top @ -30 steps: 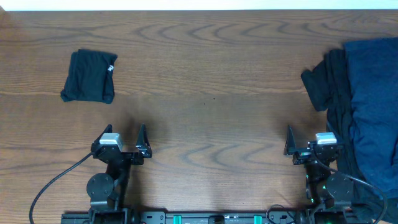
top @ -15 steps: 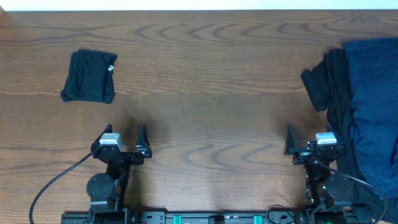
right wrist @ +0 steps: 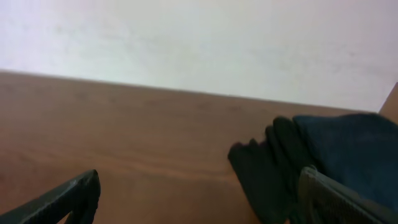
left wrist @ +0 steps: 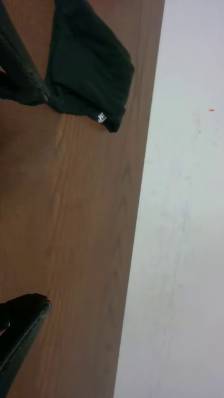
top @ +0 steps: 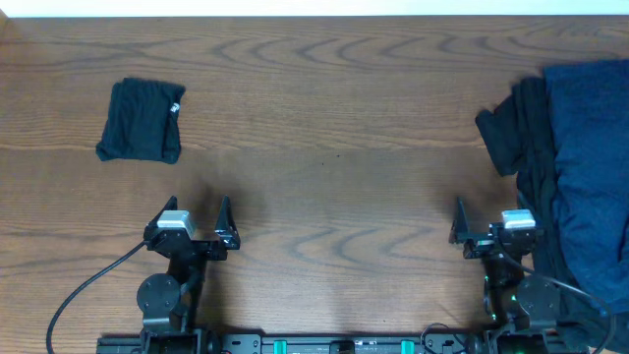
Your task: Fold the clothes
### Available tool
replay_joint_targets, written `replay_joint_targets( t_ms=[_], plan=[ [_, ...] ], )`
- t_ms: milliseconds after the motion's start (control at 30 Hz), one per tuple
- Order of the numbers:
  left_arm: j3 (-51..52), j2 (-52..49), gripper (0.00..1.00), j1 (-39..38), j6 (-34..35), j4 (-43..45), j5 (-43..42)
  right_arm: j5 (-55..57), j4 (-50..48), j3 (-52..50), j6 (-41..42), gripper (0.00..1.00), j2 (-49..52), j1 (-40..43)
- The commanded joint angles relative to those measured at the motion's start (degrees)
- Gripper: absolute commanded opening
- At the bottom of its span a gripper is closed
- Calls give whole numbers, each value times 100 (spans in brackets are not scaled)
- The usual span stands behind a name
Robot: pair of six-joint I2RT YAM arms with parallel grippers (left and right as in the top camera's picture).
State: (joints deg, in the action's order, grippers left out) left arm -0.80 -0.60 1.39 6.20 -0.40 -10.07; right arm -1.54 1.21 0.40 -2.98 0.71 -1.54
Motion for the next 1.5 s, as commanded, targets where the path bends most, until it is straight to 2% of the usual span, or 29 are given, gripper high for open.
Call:
replay_joint_targets(
  t_ms=[0, 100, 200, 333, 500, 633, 800, 1100, 1233, 1333, 1467],
  plan=[
    [57, 37, 98, -20, -11, -258, -44, -35, -138, 66, 892, 99, -15, 39],
    [57, 35, 98, -20, -11, -258, -44, -157, 151, 507, 1351, 99, -15, 39],
    [57, 35, 98, -20, -11, -258, -44, -105, 520, 1141, 1364, 99, 9, 39],
    [57, 37, 98, -20, -11, -258, -44, 61, 549, 1980, 1364, 99, 168, 39],
    [57, 35, 98, -20, -11, -258, -44, 210, 680, 3158, 1364, 99, 896, 39],
    [57, 35, 98, -20, -9, -258, -44, 302, 1248, 4221, 1342, 99, 1884, 42],
    [57, 35, 98, -20, -9, -258, -44, 525, 2203, 5838, 929, 99, 3436, 42],
    [57, 35, 98, -20, -9, -258, -44, 1847, 5060, 9790, 240, 99, 6857, 90],
    [57, 35, 98, -20, -9, -258, -44, 2166, 5764, 11123, 68, 99, 8209, 382],
    [57, 35, 98, -20, -9, -258, -44, 2396, 5842, 11626, -103, 99, 9020, 710],
    [57, 35, 98, -20, -11, -258, -44, 2520, 5683, 11731, -98, 99, 10004, 1241]
  ],
)
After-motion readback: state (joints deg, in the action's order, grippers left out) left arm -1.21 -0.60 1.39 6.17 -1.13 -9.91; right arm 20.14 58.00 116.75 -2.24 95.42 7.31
